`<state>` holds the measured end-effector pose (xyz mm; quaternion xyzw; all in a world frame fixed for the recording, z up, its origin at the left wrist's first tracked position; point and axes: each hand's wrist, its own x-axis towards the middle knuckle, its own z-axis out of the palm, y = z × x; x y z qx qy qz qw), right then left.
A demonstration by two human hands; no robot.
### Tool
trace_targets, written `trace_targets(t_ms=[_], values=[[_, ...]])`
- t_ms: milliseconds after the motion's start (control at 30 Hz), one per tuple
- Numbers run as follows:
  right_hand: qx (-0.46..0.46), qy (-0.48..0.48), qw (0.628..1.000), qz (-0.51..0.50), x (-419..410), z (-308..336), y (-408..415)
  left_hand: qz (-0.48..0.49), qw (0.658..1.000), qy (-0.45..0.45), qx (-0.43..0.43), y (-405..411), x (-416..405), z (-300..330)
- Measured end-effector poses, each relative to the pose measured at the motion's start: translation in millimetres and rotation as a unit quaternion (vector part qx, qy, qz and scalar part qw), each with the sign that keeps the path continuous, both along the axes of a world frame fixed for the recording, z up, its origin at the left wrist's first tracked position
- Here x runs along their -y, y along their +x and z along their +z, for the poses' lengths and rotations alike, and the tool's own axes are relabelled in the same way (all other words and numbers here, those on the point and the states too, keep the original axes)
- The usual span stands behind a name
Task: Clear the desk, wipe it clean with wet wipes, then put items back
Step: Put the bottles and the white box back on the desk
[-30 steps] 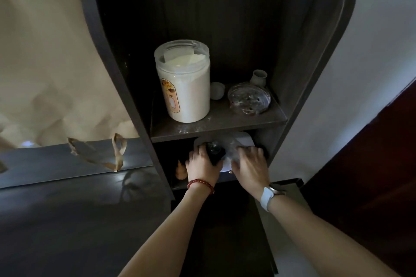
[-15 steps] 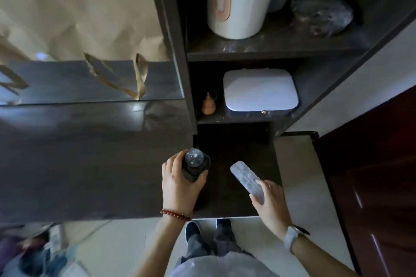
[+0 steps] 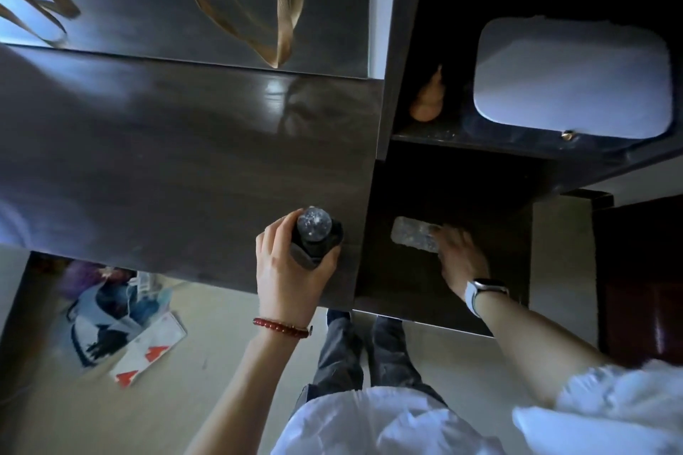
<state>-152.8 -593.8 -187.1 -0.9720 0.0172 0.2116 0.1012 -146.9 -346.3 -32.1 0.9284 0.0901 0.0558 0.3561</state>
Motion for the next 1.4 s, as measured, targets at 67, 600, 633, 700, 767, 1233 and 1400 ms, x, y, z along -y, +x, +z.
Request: trace_targets(t_ms=[67, 600, 633, 700, 767, 1233, 1400], values=[[-0.014, -0.017, 1.000, 0.021, 4, 2, 4, 0.003, 1.000, 0.004, -0.005, -3, 2, -1], [0.147, 0.280, 0.948, -0.029, -85, 135, -13, 0.052, 0.997, -0.039, 0.028, -14, -28, 29], [0.144, 0.282, 0.948, -0.019, -95, 141, -10, 0.055, 0.997, -0.040, 0.033, -12, -35, 30], [0.137, 0.282, 0.949, 0.013, -119, 150, 1, 0.078, 0.995, -0.044, 0.040, -8, -56, 36], [0.124, 0.277, 0.952, 0.038, -147, 156, 16, 0.110, 0.992, -0.051, 0.041, -2, -82, 40], [0.105, 0.184, 0.962, 0.172, -497, 167, 179, 0.216, 0.974, -0.062, 0.032, 117, -418, 33], [0.064, 0.115, 0.971, 0.199, -581, 166, 210, 0.191, 0.980, -0.056, 0.011, 191, -511, 19]])
